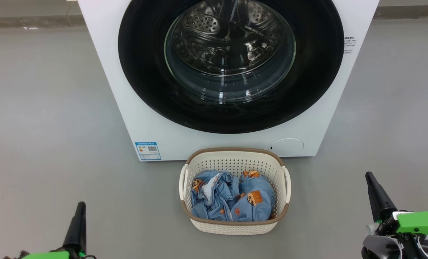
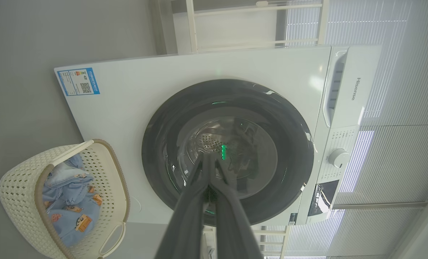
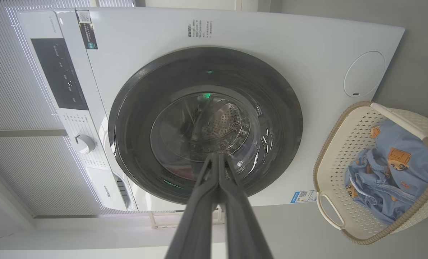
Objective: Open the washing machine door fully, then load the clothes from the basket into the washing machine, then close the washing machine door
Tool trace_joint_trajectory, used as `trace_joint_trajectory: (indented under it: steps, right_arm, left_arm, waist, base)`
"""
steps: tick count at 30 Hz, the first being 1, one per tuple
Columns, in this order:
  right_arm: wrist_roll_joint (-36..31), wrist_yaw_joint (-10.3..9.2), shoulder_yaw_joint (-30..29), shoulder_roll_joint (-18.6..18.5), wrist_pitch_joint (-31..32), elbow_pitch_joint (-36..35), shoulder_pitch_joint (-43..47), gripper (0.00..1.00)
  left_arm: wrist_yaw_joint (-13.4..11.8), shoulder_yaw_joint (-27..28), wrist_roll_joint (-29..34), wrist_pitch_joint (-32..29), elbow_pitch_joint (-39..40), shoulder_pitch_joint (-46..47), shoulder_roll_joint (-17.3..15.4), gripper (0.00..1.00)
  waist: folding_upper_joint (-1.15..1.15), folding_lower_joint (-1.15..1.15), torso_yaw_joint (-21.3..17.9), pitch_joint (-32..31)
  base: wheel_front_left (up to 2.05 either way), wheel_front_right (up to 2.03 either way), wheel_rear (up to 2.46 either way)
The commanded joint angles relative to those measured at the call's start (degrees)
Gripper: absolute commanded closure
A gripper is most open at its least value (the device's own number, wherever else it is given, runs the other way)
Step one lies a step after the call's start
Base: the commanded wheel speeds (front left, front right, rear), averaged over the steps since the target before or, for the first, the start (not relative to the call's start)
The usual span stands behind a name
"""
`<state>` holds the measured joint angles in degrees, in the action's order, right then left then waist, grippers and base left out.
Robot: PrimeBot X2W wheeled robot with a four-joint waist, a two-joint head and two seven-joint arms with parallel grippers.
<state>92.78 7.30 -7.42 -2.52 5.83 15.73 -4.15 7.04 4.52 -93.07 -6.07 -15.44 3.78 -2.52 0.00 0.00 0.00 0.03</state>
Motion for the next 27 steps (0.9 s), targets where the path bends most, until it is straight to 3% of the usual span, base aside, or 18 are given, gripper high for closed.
trace_joint_trajectory:
  steps: [1, 2, 12, 27]
  right_arm:
    - [-0.4, 0.19, 1.2, -0.6, 0.4, -1.4, -2.4, 1.0]
    - [0.0, 0.01, 0.0, 0.1, 0.0, 0.2, 0.0, 0.0]
    - [-0.1, 0.01, 0.6, 0.8, -0.9, 1.5, 0.7, 0.0]
    - [-0.5, 0.03, 2.4, 0.6, -3.1, -0.2, -0.6, 0.0]
  left_arm:
    - [0.5, 1.9, 0.8, -0.3, 1.1, 2.8, -0.5, 1.0]
    - [0.0, -0.1, 0.1, 0.0, -0.1, -0.1, 0.0, 0.0]
    - [0.0, -0.8, 0.0, 0.8, -1.5, -0.6, 0.4, 0.0]
    - [0.0, -2.2, 0.8, 2.9, 0.9, 0.7, 0.1, 0.0]
  waist:
    - [0.0, 0.0, 0.0, 0.0]
    - [0.0, 0.0, 0.0, 0.0]
    - [0.0, 0.09, -0.1, -0.1]
    - [0.0, 0.0, -0.6, 0.3]
  base:
    - [0.0, 0.0, 0.0]
    - [0.0, 0.0, 0.0]
    - [0.0, 0.0, 0.0]
    - [0.0, 0.0, 0.0]
